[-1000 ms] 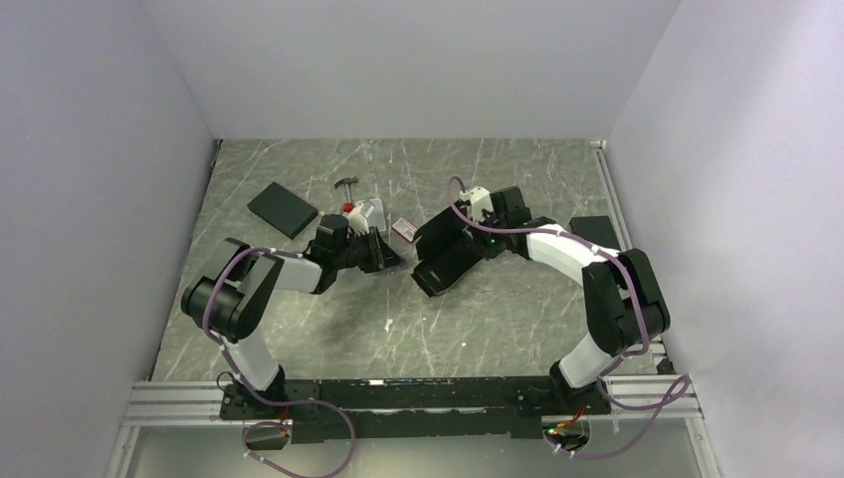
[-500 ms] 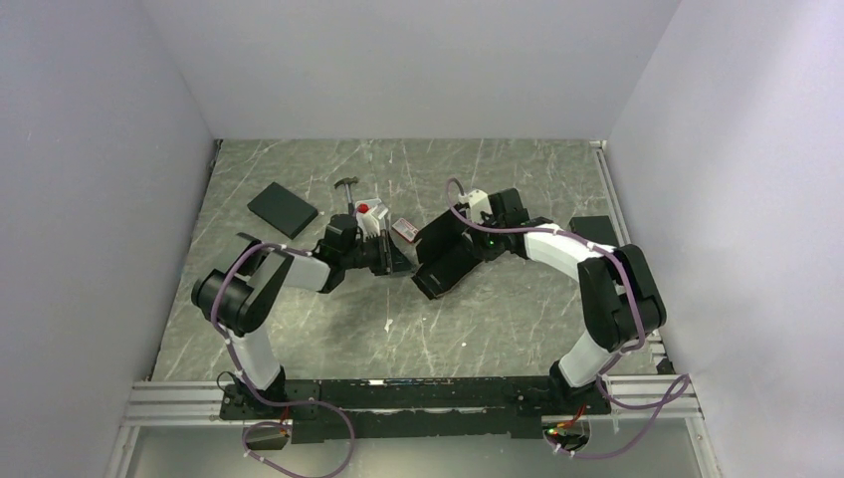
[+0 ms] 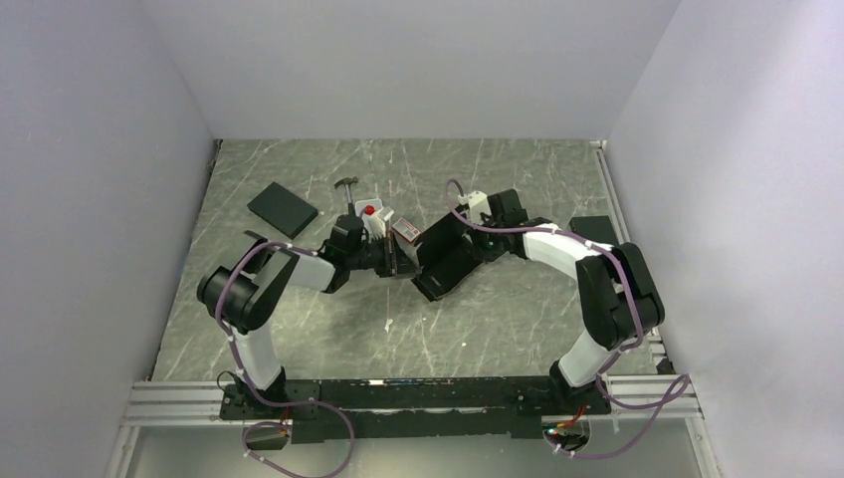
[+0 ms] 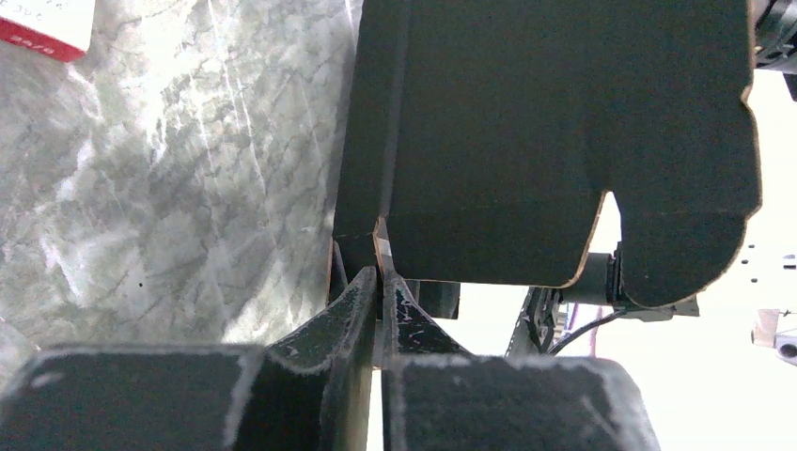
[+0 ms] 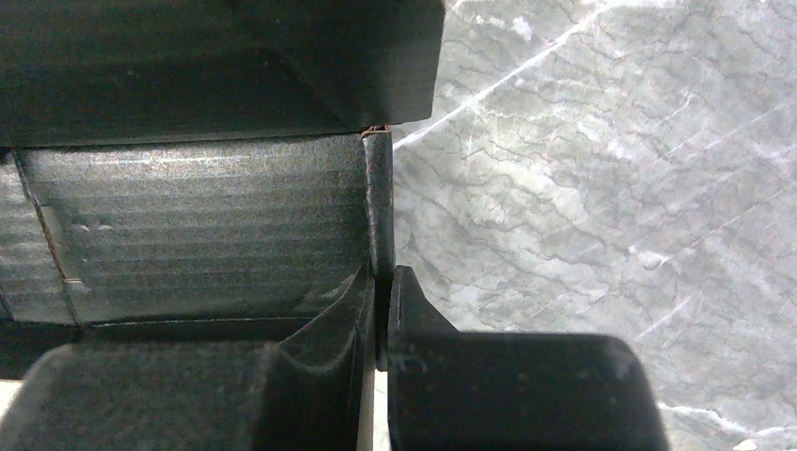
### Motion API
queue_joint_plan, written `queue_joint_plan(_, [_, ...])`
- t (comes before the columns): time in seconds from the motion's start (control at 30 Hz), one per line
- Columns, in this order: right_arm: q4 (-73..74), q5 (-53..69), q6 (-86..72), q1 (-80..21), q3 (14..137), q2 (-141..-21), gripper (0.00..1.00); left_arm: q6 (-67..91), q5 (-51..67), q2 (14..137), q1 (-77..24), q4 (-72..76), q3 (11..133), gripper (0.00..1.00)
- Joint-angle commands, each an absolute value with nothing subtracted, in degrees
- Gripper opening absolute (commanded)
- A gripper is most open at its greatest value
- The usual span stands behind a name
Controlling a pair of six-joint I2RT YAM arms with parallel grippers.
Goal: Fold the paper box
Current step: Fold the paper box at the center of the board.
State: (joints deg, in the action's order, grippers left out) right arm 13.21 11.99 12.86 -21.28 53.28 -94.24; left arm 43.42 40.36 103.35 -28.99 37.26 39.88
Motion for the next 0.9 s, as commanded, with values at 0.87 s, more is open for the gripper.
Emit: queue_joint_plan(0.87, [11.3, 11.3, 10.5, -21.9, 54.4, -95.2, 0.00, 46.7, 25.7, 97.0, -29.3, 33.6, 36.5, 0.02])
